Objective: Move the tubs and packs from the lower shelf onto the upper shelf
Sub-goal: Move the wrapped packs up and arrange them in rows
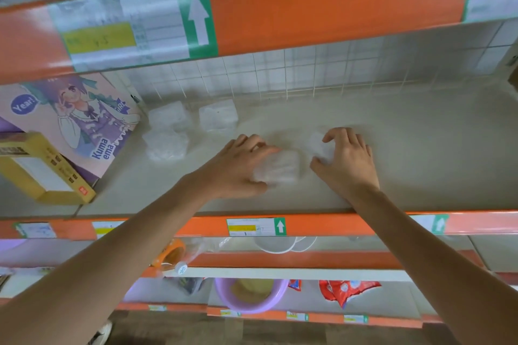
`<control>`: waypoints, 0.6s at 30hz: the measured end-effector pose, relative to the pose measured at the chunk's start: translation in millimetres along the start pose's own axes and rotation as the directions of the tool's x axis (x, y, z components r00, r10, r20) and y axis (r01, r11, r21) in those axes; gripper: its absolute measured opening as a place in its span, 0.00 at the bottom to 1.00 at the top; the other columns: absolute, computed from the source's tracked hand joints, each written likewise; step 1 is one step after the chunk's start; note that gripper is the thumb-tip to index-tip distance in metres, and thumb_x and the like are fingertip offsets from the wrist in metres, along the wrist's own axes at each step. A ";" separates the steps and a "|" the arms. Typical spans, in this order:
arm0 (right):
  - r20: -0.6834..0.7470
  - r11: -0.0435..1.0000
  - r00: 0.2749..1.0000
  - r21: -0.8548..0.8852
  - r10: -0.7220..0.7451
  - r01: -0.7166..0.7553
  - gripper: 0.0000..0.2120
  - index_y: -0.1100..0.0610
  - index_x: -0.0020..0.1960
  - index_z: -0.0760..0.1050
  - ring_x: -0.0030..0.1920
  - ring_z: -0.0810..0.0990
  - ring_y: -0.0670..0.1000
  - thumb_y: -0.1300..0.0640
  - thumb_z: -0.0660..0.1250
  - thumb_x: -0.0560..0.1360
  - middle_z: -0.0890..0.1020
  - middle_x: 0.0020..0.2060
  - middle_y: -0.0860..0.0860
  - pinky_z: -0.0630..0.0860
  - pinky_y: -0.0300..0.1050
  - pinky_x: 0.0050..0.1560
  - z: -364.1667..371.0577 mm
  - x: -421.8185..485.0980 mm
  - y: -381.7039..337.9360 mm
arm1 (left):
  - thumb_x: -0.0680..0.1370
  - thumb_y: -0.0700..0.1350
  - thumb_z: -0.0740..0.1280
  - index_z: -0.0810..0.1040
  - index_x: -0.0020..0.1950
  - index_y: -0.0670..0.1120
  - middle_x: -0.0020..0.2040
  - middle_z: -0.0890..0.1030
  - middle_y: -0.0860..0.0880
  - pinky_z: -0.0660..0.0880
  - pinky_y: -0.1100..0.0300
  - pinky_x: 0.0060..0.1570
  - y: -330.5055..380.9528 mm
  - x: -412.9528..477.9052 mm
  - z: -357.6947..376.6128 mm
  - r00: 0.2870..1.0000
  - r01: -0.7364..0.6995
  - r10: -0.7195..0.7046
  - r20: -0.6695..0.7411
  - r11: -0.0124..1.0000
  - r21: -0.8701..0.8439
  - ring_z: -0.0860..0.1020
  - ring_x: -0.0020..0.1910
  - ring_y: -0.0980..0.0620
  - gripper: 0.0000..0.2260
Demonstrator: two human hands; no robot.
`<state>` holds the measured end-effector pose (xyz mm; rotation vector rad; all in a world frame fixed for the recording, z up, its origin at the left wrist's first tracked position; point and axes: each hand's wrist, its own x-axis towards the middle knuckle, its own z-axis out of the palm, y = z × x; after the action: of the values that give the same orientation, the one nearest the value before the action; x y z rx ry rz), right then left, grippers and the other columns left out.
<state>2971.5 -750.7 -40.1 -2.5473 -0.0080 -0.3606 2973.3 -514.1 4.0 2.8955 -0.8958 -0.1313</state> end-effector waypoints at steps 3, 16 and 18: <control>-0.003 1.000 1.000 0.013 0.001 0.000 0.22 0.56 0.60 0.73 0.61 0.71 0.58 0.54 0.72 0.67 0.76 0.58 0.53 0.63 0.50 0.58 -1.5 -1.9 -0.9 | 0.68 0.70 0.57 0.67 0.71 0.53 0.59 0.69 0.55 0.63 0.55 0.67 1.0 -8.2 12.2 0.998 0.056 -0.057 -0.028 0.997 -0.054 0.64 0.61 0.53 0.36; 0.028 1.000 1.000 0.005 0.009 -0.009 0.19 0.52 0.59 0.73 0.62 0.72 0.58 0.49 0.73 0.71 0.76 0.59 0.52 0.64 0.51 0.60 -0.8 -2.1 -1.9 | 0.68 0.66 0.70 0.65 0.68 0.45 0.62 0.72 0.48 0.66 0.53 0.58 63.9 11.7 23.5 0.908 0.366 -0.404 -0.113 0.894 -0.260 0.70 0.61 0.45 0.38; 0.040 0.999 0.999 0.023 0.030 -0.031 0.21 0.53 0.61 0.72 0.62 0.72 0.58 0.49 0.74 0.72 0.76 0.60 0.53 0.64 0.50 0.60 -1.6 -1.6 -2.1 | 0.72 0.55 0.70 0.64 0.71 0.47 0.65 0.71 0.47 0.63 0.54 0.61 52.6 10.6 17.8 0.913 0.366 -0.400 -0.079 0.890 -0.272 0.67 0.64 0.44 0.31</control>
<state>2969.4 -749.6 -38.1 -2.5277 0.0115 -0.2965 2950.7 -564.7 -7.4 2.7594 -0.2501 -0.0752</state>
